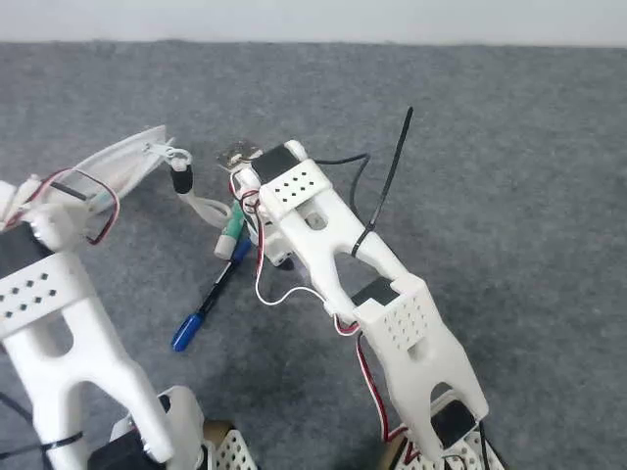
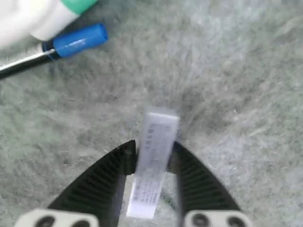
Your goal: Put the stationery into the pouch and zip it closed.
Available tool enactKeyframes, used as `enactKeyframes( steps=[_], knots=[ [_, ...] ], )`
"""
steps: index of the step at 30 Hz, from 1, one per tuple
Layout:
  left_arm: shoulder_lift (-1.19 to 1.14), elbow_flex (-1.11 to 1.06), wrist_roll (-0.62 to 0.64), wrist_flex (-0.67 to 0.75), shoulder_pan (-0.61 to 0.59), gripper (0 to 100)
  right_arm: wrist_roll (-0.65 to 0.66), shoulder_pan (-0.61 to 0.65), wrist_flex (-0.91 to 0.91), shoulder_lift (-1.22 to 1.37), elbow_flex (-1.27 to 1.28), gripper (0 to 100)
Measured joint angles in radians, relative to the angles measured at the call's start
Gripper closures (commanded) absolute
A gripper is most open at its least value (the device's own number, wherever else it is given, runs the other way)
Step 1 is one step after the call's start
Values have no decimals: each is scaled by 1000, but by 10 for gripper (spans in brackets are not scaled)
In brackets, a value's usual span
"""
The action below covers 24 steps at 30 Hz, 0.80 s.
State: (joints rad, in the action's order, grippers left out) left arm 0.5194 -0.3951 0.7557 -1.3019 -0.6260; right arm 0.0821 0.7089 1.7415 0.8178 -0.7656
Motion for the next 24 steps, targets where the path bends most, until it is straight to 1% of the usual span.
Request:
enactKeyframes(
  steps=[6, 14, 20, 22, 24],
  knots=[
    [0, 0, 0, 0, 0, 990, -40, 5, 2, 0, 0, 838],
    [0, 0, 0, 0, 0, 990, -87, 23, -41, 0, 0, 839],
    [0, 0, 0, 0, 0, 990, -89, 21, -54, 81, 0, 844],
    [0, 0, 0, 0, 0, 990, -89, 21, -58, 104, 0, 888],
    [0, 0, 0, 0, 0, 990, -89, 21, -58, 106, 0, 964]
  ],
)
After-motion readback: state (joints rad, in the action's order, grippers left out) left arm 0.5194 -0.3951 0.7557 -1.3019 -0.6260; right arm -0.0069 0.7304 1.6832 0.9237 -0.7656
